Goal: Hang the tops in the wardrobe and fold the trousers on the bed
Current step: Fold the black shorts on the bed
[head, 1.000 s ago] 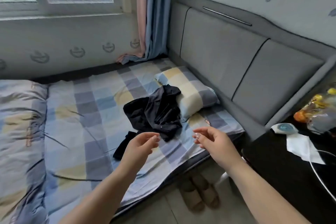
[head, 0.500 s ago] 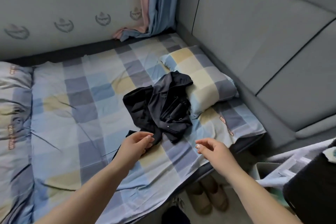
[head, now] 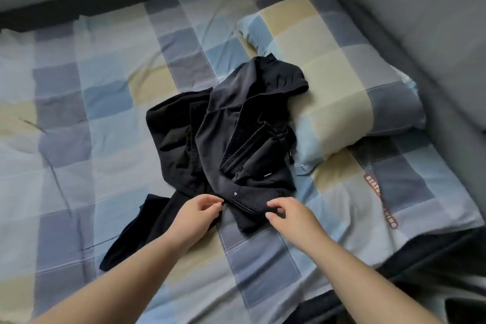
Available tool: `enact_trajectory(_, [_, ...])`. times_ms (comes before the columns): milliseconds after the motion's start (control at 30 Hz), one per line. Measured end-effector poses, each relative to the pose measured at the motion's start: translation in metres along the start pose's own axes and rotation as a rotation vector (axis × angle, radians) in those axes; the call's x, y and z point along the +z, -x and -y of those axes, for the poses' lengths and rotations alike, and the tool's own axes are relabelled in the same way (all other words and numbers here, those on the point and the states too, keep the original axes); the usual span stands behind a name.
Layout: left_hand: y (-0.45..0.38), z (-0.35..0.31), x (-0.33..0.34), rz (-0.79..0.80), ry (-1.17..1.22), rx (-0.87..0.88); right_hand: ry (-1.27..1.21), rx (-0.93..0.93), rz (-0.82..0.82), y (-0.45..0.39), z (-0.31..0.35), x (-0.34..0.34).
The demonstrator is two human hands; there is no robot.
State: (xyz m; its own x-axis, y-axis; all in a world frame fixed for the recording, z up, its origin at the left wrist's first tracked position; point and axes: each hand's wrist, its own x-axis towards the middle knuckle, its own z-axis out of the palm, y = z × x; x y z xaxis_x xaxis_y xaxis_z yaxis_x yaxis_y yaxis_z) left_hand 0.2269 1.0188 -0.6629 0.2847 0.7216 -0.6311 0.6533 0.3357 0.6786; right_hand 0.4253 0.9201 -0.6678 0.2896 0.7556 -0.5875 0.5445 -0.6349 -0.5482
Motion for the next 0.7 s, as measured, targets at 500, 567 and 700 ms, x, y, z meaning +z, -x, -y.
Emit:
enact_trajectory(500, [-0.193,-0.008,0.057,-0.099,-0.522,0.103,0.662,-0.404,-0.166,-0.209,0.003,-0.038])
enact_trajectory(567, [-0.192,-0.007,0.062,-0.093,-0.610,0.132,0.742,-0.459,-0.127,-0.216,0.002,-0.041])
enact_trajectory(700, [-0.172,-0.008,0.069,-0.067,-0.705,0.303,0.924,-0.605,0.018,-0.203,0.009,-0.028])
